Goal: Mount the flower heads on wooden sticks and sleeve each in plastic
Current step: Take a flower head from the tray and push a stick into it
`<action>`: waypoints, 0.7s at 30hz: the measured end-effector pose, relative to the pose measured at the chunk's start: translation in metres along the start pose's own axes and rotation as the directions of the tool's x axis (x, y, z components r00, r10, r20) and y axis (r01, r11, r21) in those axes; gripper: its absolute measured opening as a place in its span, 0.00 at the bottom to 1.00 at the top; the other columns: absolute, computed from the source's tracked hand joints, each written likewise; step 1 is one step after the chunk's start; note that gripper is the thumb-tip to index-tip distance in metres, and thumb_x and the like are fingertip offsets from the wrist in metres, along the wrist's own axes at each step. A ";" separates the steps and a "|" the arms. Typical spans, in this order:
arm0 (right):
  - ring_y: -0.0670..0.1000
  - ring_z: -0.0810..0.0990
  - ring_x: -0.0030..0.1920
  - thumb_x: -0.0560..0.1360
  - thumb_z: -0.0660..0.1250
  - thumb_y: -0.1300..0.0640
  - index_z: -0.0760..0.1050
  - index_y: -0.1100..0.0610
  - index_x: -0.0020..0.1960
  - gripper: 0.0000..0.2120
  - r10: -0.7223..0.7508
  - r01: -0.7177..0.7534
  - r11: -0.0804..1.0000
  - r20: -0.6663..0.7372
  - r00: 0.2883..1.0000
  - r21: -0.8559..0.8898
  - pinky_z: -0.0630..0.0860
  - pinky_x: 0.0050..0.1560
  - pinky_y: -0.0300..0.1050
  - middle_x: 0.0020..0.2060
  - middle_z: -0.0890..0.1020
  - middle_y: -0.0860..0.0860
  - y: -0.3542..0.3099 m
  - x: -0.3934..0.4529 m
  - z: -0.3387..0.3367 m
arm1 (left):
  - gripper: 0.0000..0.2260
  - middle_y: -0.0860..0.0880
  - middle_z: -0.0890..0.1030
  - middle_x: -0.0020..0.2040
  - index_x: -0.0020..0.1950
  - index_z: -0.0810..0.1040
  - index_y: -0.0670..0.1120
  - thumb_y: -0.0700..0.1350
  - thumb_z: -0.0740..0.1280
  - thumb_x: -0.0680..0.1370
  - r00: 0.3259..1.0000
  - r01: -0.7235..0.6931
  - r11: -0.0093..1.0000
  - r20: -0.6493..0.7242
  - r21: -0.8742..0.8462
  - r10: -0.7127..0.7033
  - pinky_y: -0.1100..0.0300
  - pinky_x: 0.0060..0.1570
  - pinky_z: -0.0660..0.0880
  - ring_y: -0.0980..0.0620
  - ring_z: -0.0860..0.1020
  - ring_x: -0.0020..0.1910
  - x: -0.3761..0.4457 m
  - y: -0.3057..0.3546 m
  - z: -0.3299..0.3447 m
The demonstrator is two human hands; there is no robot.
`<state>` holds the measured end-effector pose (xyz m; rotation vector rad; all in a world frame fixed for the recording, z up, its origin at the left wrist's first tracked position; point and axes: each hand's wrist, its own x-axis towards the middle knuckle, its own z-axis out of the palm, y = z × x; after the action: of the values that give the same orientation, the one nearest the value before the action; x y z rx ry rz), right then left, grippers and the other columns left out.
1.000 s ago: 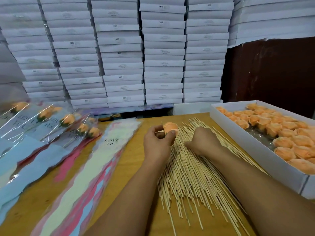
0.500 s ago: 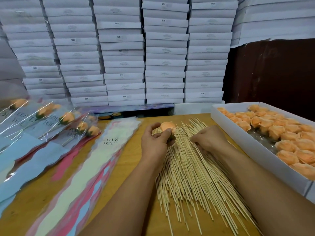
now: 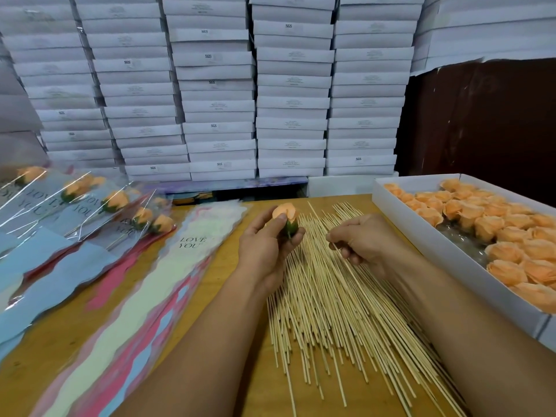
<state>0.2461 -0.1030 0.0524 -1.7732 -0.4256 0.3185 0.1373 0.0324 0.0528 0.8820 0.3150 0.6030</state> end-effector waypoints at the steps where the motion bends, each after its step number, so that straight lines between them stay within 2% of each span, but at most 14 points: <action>1: 0.45 0.72 0.20 0.73 0.73 0.66 0.82 0.63 0.40 0.04 0.002 -0.002 1.000 0.004 1.000 0.011 0.66 0.19 0.37 0.25 0.80 0.52 -0.001 -0.001 0.000 | 0.10 0.36 0.80 0.57 0.60 0.79 0.44 0.36 0.67 0.80 1.000 0.010 1.000 -0.004 -0.012 -0.010 0.55 0.43 0.84 0.44 0.86 0.41 0.000 0.001 0.000; 4: 0.44 0.69 0.20 0.74 0.68 0.66 0.82 0.62 0.43 0.04 -0.017 0.015 0.998 0.022 1.000 0.061 0.62 0.19 0.36 0.25 0.77 0.51 -0.007 -0.007 0.001 | 0.11 0.36 0.81 0.57 0.60 0.79 0.45 0.37 0.68 0.79 0.999 0.041 0.997 -0.009 -0.065 -0.042 0.56 0.42 0.83 0.44 0.86 0.43 0.000 0.003 -0.002; 8: 0.44 0.65 0.18 0.74 0.59 0.66 0.80 0.56 0.55 0.15 -0.076 0.063 0.993 0.120 0.990 0.104 0.58 0.18 0.34 0.23 0.74 0.48 -0.018 -0.022 0.006 | 0.13 0.36 0.82 0.56 0.62 0.78 0.38 0.38 0.70 0.78 0.998 0.054 0.986 -0.023 -0.160 -0.058 0.59 0.36 0.82 0.45 0.86 0.42 0.000 0.005 0.000; 11: 0.44 0.64 0.18 0.80 0.56 0.64 0.75 0.53 0.63 0.16 -0.205 0.192 0.977 0.179 0.962 0.088 0.60 0.18 0.34 0.21 0.69 0.45 -0.023 -0.034 0.018 | 0.12 0.34 0.81 0.56 0.59 0.79 0.34 0.38 0.70 0.78 0.997 0.062 0.972 -0.032 -0.226 -0.071 0.60 0.35 0.82 0.45 0.85 0.40 0.000 0.008 0.000; 13: 0.43 0.63 0.19 0.83 0.57 0.61 0.72 0.48 0.70 0.18 -0.302 0.289 0.953 0.202 0.932 0.092 0.61 0.19 0.35 0.21 0.68 0.46 -0.025 -0.041 0.026 | 0.13 0.33 0.80 0.59 0.61 0.78 0.34 0.38 0.70 0.78 0.996 0.064 0.960 -0.035 -0.274 -0.076 0.59 0.35 0.83 0.45 0.85 0.39 0.000 0.011 0.000; 17: 0.44 0.66 0.21 0.83 0.56 0.61 0.71 0.40 0.71 0.23 -0.420 0.407 0.907 0.259 0.870 0.105 0.65 0.22 0.37 0.20 0.69 0.49 -0.025 -0.055 0.039 | 0.17 0.37 0.82 0.54 0.67 0.76 0.34 0.38 0.70 0.79 0.998 0.030 0.943 -0.046 -0.332 -0.048 0.61 0.34 0.82 0.49 0.84 0.37 0.000 0.014 0.001; 19: 0.44 0.67 0.20 0.82 0.56 0.62 0.70 0.40 0.72 0.24 -0.439 0.433 0.897 0.277 0.855 0.086 0.67 0.24 0.37 0.20 0.70 0.49 -0.023 -0.060 0.047 | 0.19 0.38 0.81 0.55 0.69 0.74 0.35 0.39 0.69 0.79 0.999 0.017 0.940 -0.037 -0.341 -0.032 0.59 0.38 0.83 0.49 0.83 0.40 0.000 0.014 0.002; 21: 0.44 0.68 0.20 0.82 0.56 0.63 0.68 0.40 0.72 0.25 -0.444 0.440 0.894 0.294 0.846 0.085 0.68 0.24 0.36 0.19 0.71 0.49 -0.023 -0.063 0.052 | 0.20 0.36 0.79 0.56 0.70 0.73 0.34 0.39 0.69 0.79 0.999 0.013 0.935 -0.023 -0.354 -0.023 0.54 0.48 0.83 0.48 0.82 0.43 0.001 0.015 0.002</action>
<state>0.1652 -0.0809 0.0613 -1.5561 -1.0369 0.2649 0.1337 0.0387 0.0658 0.5234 0.2286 0.6310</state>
